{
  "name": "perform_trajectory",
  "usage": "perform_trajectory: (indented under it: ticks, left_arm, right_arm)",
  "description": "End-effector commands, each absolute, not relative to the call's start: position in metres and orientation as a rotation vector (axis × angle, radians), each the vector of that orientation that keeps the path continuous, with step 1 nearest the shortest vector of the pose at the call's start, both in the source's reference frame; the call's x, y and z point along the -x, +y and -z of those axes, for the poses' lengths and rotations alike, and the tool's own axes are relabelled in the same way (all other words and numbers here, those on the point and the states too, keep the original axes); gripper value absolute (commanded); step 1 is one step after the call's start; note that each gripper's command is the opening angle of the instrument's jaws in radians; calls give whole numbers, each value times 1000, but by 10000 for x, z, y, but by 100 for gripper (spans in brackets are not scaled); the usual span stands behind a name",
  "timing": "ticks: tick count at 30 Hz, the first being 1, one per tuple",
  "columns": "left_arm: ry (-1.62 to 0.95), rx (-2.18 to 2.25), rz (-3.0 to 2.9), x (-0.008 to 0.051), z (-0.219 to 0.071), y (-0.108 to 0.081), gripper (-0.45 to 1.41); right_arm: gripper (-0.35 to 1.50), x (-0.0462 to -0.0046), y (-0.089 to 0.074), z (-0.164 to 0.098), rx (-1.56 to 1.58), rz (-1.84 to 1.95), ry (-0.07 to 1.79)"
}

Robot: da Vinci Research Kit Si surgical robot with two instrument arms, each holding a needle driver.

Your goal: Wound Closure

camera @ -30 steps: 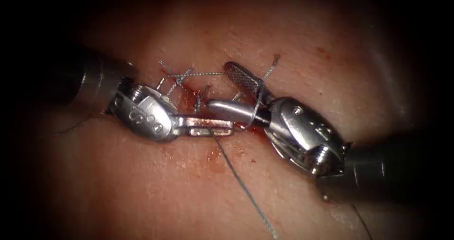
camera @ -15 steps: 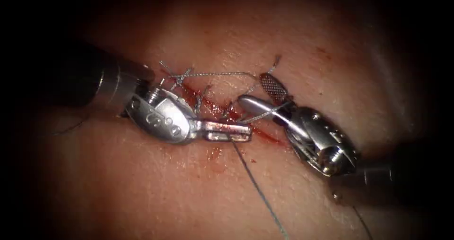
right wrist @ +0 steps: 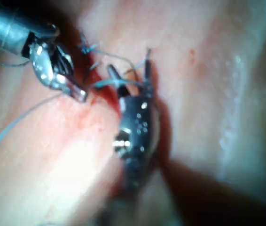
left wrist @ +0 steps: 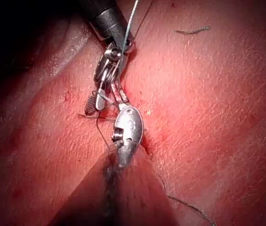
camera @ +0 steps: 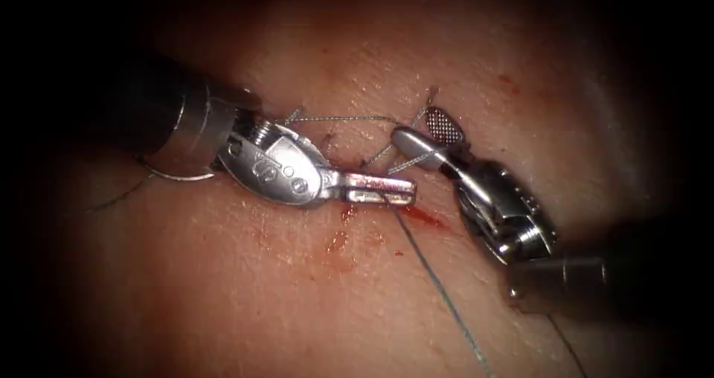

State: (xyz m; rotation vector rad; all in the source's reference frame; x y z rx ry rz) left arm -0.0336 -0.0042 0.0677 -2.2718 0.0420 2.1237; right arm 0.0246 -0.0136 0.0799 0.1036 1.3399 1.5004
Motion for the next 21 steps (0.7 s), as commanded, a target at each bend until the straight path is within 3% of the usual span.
perform_trajectory:
  ticks: [1, 21]
  left_arm:
    - [39, 2277, -2122, 340, -681, -45, -45]
    - [31, 2260, -2126, 332, -677, -33, -45]
  right_arm:
    - [88, -254, -141, -804, -106, -1501, 1333]
    - [88, -265, -124, -808, -62, -1472, 1180]
